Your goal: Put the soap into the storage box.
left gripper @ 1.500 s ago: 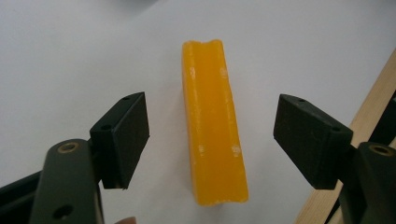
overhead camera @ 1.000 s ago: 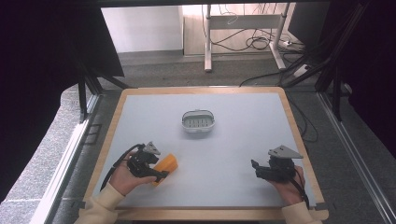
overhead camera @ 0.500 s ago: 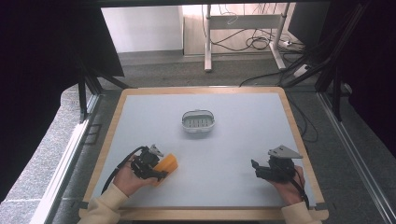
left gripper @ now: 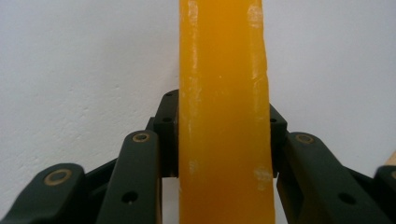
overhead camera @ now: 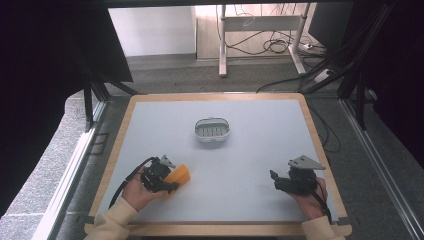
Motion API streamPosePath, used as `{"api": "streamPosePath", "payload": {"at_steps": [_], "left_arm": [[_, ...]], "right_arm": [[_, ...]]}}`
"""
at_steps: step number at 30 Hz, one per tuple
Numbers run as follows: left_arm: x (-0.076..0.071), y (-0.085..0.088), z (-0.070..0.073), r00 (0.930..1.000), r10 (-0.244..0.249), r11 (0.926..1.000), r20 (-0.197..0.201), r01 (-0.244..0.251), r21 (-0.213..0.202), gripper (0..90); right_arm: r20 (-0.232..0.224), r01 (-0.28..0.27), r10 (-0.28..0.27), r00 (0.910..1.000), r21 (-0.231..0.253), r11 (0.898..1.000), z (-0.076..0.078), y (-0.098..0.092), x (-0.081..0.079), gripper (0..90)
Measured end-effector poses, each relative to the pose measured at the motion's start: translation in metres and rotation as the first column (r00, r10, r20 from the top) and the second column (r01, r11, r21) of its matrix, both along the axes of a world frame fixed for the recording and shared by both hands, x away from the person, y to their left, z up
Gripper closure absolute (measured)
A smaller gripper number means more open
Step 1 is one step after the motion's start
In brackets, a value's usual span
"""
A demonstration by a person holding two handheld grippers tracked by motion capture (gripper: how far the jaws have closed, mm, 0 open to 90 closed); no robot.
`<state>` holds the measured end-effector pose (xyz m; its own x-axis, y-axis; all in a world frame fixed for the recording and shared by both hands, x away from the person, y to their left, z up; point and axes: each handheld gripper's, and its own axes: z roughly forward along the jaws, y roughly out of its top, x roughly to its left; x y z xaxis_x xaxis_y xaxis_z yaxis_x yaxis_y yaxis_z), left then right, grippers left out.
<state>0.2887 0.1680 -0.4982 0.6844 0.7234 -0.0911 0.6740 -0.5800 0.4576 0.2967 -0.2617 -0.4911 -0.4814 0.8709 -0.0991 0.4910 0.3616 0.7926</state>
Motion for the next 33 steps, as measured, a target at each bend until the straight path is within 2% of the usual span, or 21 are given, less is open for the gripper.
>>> {"api": "streamPosePath", "payload": {"at_steps": [7,13,16,23,33], "left_arm": [[-0.001,0.006,0.007,0.9998,0.003,0.9996,0.02,-0.002,-0.027,61.9],[-0.003,0.013,0.016,0.9996,-0.021,0.9959,0.018,0.023,-0.088,61.9],[-0.003,0.015,0.02,0.9992,-0.02,0.9964,0.034,0.022,-0.081,61.9],[-0.004,0.019,0.024,0.9979,-0.019,0.9954,0.062,0.025,-0.093,61.9],[-0.002,0.023,0.028,0.9974,-0.019,0.9942,0.069,0.026,-0.104,61.9]], "right_arm": [[0.002,0.001,-0.001,1.0,-0.002,1.0,0.0,0.0,0.0,20.4],[0.002,0.004,-0.004,1.0,-0.002,1.0,0.0,0.0,0.0,20.4],[0.002,0.002,-0.002,1.0,-0.002,1.0,0.0,0.0,0.0,20.5],[0.0,0.0,0.0,1.0,-0.001,1.0,0.0,0.0,0.0,20.6],[0.005,-0.012,0.012,0.9999,0.006,1.0,-0.001,0.002,0.0,21.0]]}}
